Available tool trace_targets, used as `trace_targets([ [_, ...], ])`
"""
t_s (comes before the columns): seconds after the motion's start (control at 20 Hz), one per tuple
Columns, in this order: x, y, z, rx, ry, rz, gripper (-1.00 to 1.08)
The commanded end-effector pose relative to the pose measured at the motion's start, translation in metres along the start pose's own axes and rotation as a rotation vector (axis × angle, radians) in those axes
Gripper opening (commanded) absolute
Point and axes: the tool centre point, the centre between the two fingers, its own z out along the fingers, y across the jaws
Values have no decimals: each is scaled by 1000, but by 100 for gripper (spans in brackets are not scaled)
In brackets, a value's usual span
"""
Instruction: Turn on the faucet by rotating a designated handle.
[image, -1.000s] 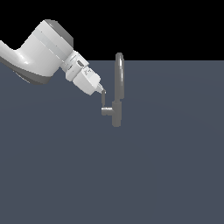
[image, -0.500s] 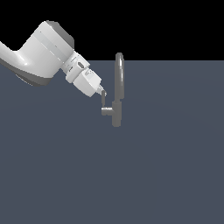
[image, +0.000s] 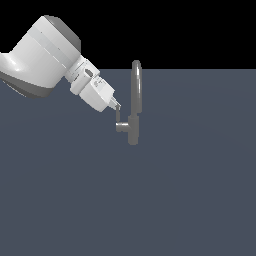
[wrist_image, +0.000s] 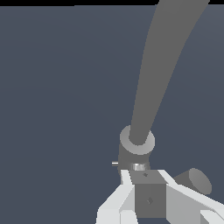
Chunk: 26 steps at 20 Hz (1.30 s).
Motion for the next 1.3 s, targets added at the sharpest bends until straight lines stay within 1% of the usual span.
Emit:
trace_targets([
  [0.0, 3, 11, 0, -9, 0, 1, -100],
  [0.1, 3, 14, -1, -9, 0, 1, -100],
  [0.15, 2, 7, -2, 1, 0, 0, -100],
  [0.95, -12, 61, 14, -9, 0, 1, -100],
  [1.0, -12, 61, 14, -9, 0, 1, -100],
  [1.05, -8, 52, 7, 10, 1, 7, -100],
  [1.25, -21, 63, 22, 3, 1, 5, -100],
])
